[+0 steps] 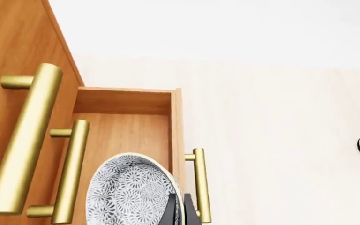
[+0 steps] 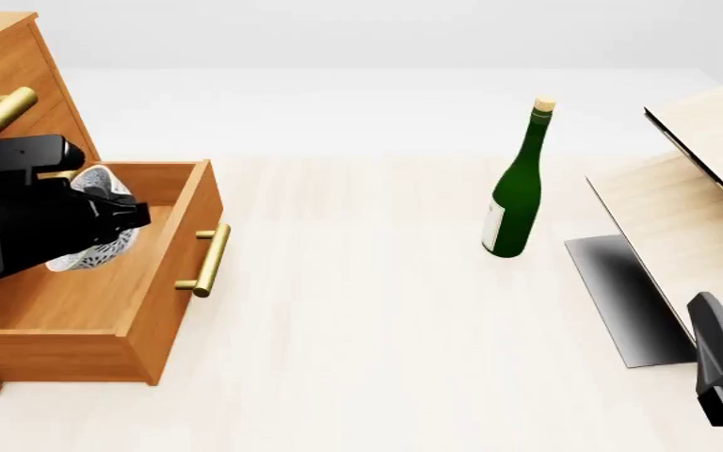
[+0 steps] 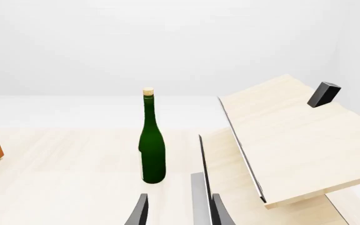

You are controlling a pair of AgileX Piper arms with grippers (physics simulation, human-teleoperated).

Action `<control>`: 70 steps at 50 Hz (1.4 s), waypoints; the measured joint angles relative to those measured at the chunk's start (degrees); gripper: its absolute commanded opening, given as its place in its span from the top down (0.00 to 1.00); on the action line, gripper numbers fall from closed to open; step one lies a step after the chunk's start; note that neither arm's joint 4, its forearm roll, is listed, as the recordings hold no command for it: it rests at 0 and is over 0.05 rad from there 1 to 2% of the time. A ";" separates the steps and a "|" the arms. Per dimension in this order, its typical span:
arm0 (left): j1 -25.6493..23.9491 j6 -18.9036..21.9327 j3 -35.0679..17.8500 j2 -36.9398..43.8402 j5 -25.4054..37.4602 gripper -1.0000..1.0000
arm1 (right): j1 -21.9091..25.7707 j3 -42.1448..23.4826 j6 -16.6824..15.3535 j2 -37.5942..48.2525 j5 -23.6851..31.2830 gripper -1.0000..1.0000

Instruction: Put the bowl in the bottom drawer of the cabinet.

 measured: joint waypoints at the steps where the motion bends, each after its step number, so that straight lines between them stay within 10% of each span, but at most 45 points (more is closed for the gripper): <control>1: 0.08 0.11 -0.07 0.07 0.08 1.00 | 0.00 0.00 0.00 0.00 0.00 0.00; 70: 2.70 3.42 2.08 4.97 -2.21 1.00 | 0.00 0.00 0.01 0.00 0.00 0.00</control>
